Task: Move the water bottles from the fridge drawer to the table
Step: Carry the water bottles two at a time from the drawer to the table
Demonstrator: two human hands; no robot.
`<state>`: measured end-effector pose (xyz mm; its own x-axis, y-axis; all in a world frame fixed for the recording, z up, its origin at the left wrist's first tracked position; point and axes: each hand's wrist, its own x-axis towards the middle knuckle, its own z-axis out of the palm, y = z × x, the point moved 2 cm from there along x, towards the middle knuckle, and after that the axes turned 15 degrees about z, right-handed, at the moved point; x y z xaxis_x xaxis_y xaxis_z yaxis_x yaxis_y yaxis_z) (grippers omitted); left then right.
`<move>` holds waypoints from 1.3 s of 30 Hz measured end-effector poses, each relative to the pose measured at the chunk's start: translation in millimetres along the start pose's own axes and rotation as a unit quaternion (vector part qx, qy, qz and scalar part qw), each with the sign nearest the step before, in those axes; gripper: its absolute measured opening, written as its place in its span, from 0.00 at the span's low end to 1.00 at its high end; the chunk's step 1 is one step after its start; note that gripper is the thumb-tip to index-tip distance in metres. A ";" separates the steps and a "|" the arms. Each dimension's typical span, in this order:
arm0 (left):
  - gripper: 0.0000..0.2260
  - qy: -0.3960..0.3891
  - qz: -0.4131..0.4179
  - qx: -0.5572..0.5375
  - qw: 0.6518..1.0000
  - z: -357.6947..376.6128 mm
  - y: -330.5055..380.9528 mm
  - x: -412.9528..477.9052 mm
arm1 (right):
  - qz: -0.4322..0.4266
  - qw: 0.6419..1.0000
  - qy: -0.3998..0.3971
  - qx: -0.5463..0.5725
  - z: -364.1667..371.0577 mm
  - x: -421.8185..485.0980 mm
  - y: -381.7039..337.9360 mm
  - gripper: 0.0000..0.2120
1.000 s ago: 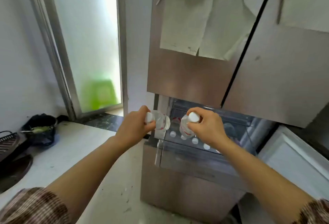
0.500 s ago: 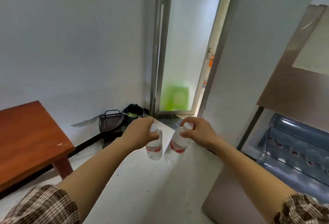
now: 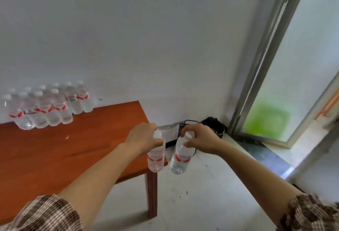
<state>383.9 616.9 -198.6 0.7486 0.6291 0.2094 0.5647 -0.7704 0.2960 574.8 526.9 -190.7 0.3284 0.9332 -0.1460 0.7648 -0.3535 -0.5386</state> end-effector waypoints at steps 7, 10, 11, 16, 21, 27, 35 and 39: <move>0.13 0.021 -0.092 0.042 0.995 -48.4 -135.3 20.9 | -0.098 0.991 -0.054 -0.074 47.4 119.6 -113.4 0.13; 0.12 0.040 -0.125 0.046 0.990 -65.9 -188.6 25.5 | -0.110 0.990 -0.058 -0.074 66.4 162.8 -156.8 0.13; 0.12 0.048 -0.133 0.046 0.989 -70.2 -206.3 26.9 | -0.117 0.989 -0.058 -0.077 73.7 176.2 -170.7 0.12; 0.13 0.058 -0.143 0.040 0.987 -86.9 -294.7 40.5 | -0.161 0.979 -0.038 -0.121 109.8 239.6 -238.3 0.15; 0.13 0.045 -0.141 0.009 0.989 -100.2 -387.1 52.3 | -0.148 0.977 -0.026 -0.151 153.5 300.6 -290.9 0.16; 0.14 0.021 -0.132 -0.001 0.991 -113.8 -479.6 71.6 | -0.119 0.982 -0.037 -0.143 194.8 366.8 -346.9 0.17; 0.09 -0.001 -0.123 0.040 0.992 -113.5 -556.3 90.9 | -0.102 0.981 -0.052 -0.154 242.3 436.3 -400.4 0.18; 0.12 -0.015 -0.110 0.088 0.990 -107.6 -582.0 98.9 | -0.099 0.979 -0.061 -0.168 259.5 462.1 -415.6 0.17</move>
<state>91.9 1138.6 -249.9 0.6095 0.7822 0.1293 0.7650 -0.6231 0.1630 264.9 1121.9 -249.7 0.1029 0.9791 -0.1754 0.9526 -0.1478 -0.2659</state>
